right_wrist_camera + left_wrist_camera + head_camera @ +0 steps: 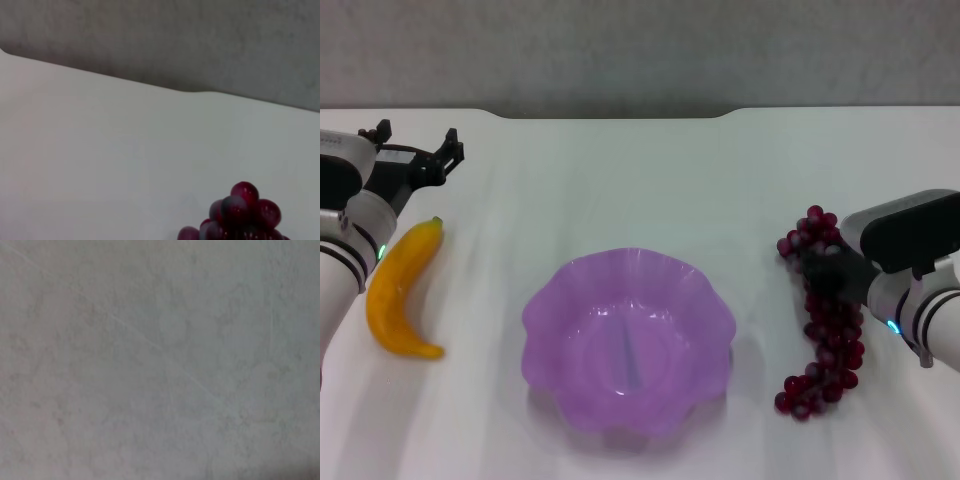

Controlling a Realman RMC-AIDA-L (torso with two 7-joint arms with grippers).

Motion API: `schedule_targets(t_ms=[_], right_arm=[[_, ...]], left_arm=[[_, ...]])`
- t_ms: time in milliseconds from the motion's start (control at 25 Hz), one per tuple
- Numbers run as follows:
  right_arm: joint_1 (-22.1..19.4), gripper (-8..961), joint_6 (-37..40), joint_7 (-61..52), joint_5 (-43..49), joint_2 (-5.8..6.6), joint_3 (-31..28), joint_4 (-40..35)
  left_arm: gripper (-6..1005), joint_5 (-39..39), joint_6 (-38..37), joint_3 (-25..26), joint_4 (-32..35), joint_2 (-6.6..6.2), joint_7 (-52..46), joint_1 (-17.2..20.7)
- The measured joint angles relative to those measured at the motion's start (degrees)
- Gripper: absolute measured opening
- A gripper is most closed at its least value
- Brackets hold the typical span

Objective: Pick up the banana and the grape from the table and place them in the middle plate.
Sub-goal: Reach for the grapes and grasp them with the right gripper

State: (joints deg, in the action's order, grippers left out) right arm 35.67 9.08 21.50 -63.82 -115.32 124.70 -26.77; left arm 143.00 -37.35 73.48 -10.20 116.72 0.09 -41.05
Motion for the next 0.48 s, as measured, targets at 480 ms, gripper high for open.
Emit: schedule_targets(t_ms=[480], right_arm=[[-0.61,270,2.14,-0.43,-0.21,-0.08,1.51,-0.18]], left_arm=[[896,0.00,0.00,0.00,0.00,0.00,0.00,-0.22]])
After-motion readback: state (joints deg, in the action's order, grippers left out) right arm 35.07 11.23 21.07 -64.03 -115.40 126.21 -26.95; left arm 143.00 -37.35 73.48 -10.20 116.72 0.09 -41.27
